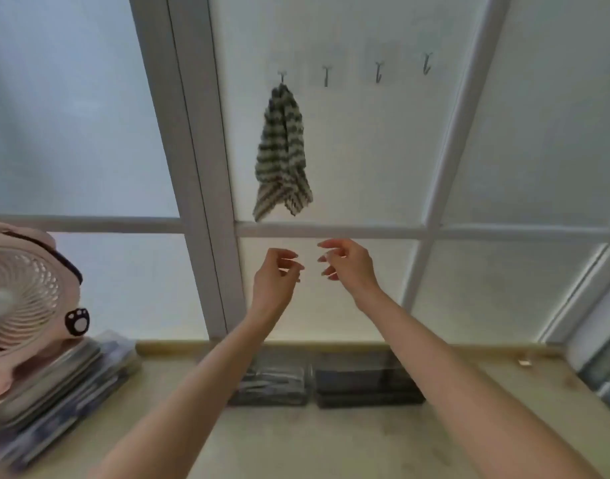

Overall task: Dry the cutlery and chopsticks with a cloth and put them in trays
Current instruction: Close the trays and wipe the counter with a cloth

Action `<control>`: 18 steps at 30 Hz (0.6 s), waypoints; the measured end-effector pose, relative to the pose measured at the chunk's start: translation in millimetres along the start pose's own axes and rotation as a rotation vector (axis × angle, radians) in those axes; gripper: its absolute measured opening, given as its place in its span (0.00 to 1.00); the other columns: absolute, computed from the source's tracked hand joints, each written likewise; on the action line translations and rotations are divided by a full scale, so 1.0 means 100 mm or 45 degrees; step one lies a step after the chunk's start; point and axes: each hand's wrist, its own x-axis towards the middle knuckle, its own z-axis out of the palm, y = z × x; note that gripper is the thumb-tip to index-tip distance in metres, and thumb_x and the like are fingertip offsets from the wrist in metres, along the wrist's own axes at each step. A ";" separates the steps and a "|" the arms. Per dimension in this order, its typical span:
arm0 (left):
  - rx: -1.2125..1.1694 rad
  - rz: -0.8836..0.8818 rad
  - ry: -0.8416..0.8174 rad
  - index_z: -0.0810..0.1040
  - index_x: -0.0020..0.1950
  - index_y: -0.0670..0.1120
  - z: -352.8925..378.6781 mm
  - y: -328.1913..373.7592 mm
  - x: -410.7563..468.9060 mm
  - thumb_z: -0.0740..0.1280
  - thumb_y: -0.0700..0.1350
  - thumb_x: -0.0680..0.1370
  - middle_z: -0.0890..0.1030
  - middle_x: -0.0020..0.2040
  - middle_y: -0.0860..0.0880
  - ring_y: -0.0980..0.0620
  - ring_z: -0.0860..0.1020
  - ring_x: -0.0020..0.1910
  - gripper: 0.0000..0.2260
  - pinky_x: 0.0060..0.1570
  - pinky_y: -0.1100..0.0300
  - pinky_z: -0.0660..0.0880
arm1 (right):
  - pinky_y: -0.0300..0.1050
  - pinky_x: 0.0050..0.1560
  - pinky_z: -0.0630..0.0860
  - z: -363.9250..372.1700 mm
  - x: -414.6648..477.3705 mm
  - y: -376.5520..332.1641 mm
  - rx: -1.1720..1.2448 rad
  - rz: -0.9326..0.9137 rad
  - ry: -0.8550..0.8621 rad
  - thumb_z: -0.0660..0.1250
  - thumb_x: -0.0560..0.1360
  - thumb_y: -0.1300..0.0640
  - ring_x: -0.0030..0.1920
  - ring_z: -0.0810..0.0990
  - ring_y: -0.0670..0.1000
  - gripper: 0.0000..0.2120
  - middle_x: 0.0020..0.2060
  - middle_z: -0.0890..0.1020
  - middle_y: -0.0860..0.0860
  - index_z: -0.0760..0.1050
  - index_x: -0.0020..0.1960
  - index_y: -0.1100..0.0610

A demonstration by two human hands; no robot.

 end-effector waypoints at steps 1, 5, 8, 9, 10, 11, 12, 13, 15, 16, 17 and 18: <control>-0.034 -0.077 -0.087 0.72 0.56 0.46 0.12 -0.13 -0.22 0.64 0.41 0.78 0.80 0.48 0.49 0.54 0.80 0.42 0.08 0.39 0.64 0.75 | 0.38 0.36 0.77 0.01 -0.15 0.23 -0.012 0.063 -0.055 0.60 0.77 0.65 0.35 0.80 0.49 0.11 0.44 0.82 0.53 0.77 0.54 0.56; -0.078 -0.438 -0.538 0.72 0.55 0.41 0.71 -0.75 -1.30 0.64 0.40 0.78 0.81 0.49 0.44 0.53 0.78 0.39 0.08 0.32 0.70 0.72 | 0.37 0.33 0.77 -0.22 -1.02 1.38 -0.101 0.428 -0.172 0.62 0.77 0.65 0.36 0.80 0.50 0.09 0.45 0.82 0.56 0.78 0.54 0.57; 0.035 -0.566 -0.827 0.72 0.55 0.41 1.13 -1.06 -1.93 0.63 0.38 0.78 0.82 0.47 0.44 0.55 0.78 0.36 0.07 0.36 0.66 0.71 | 0.39 0.38 0.78 -0.64 -1.68 2.16 -0.212 0.690 0.034 0.64 0.77 0.61 0.40 0.80 0.48 0.07 0.47 0.81 0.54 0.78 0.53 0.56; 0.061 -0.564 -0.907 0.72 0.55 0.42 1.27 -1.10 -2.07 0.62 0.38 0.78 0.82 0.47 0.44 0.57 0.78 0.35 0.07 0.36 0.66 0.71 | 0.42 0.44 0.77 -0.80 -1.85 2.36 -0.293 0.743 0.111 0.64 0.76 0.60 0.45 0.80 0.51 0.08 0.50 0.81 0.54 0.78 0.54 0.56; 0.085 -0.553 -0.997 0.72 0.55 0.41 1.46 -1.12 -2.20 0.63 0.38 0.78 0.82 0.47 0.44 0.59 0.78 0.33 0.07 0.34 0.68 0.71 | 0.42 0.49 0.74 -1.01 -2.04 2.53 -0.383 0.791 0.197 0.64 0.76 0.59 0.50 0.80 0.53 0.09 0.52 0.81 0.54 0.78 0.55 0.57; 0.116 -0.526 -1.079 0.73 0.55 0.41 1.64 -1.12 -2.32 0.63 0.39 0.78 0.83 0.48 0.43 0.61 0.78 0.31 0.07 0.32 0.71 0.71 | 0.42 0.53 0.72 -1.21 -2.21 2.68 -0.483 0.815 0.277 0.65 0.76 0.59 0.54 0.78 0.54 0.10 0.55 0.80 0.55 0.78 0.57 0.57; 0.155 -0.483 -1.155 0.73 0.55 0.41 1.80 -1.13 -2.42 0.63 0.39 0.78 0.83 0.49 0.42 0.61 0.78 0.32 0.07 0.31 0.72 0.71 | 0.43 0.57 0.69 -1.38 -2.37 2.81 -0.604 0.819 0.334 0.65 0.76 0.59 0.58 0.76 0.55 0.12 0.57 0.79 0.55 0.77 0.59 0.57; 0.211 -0.419 -1.256 0.73 0.56 0.41 2.02 -1.13 -2.53 0.64 0.40 0.77 0.83 0.50 0.43 0.58 0.80 0.35 0.08 0.33 0.71 0.71 | 0.45 0.61 0.66 -1.61 -2.55 2.95 -0.744 0.838 0.378 0.65 0.76 0.59 0.62 0.73 0.56 0.15 0.60 0.77 0.56 0.75 0.62 0.57; 0.357 -0.178 -1.458 0.73 0.60 0.44 2.42 -1.13 -2.72 0.64 0.42 0.77 0.81 0.56 0.45 0.50 0.80 0.48 0.11 0.45 0.65 0.74 | 0.48 0.68 0.57 -2.03 -2.87 3.19 -0.979 0.901 0.439 0.65 0.76 0.57 0.69 0.66 0.58 0.21 0.68 0.71 0.59 0.70 0.68 0.57; 0.446 0.001 -1.577 0.72 0.63 0.45 2.62 -1.13 -2.82 0.64 0.44 0.77 0.78 0.61 0.46 0.49 0.77 0.55 0.15 0.53 0.62 0.72 | 0.50 0.70 0.55 -2.23 -3.01 3.30 -1.046 0.955 0.473 0.64 0.77 0.55 0.72 0.61 0.59 0.23 0.72 0.65 0.60 0.67 0.71 0.56; 0.542 0.201 -1.696 0.69 0.67 0.47 2.81 -1.14 -2.92 0.64 0.46 0.77 0.73 0.66 0.46 0.48 0.73 0.63 0.18 0.60 0.59 0.69 | 0.52 0.71 0.53 -2.40 -3.13 3.40 -1.077 1.023 0.513 0.63 0.77 0.52 0.74 0.57 0.61 0.26 0.74 0.60 0.60 0.63 0.73 0.55; 0.633 0.402 -1.795 0.66 0.71 0.49 2.97 -1.13 -3.00 0.64 0.47 0.77 0.67 0.71 0.47 0.48 0.67 0.69 0.21 0.65 0.56 0.64 | 0.55 0.72 0.52 -2.56 -3.23 3.49 -1.099 1.090 0.557 0.62 0.78 0.49 0.74 0.54 0.62 0.28 0.76 0.55 0.60 0.60 0.75 0.56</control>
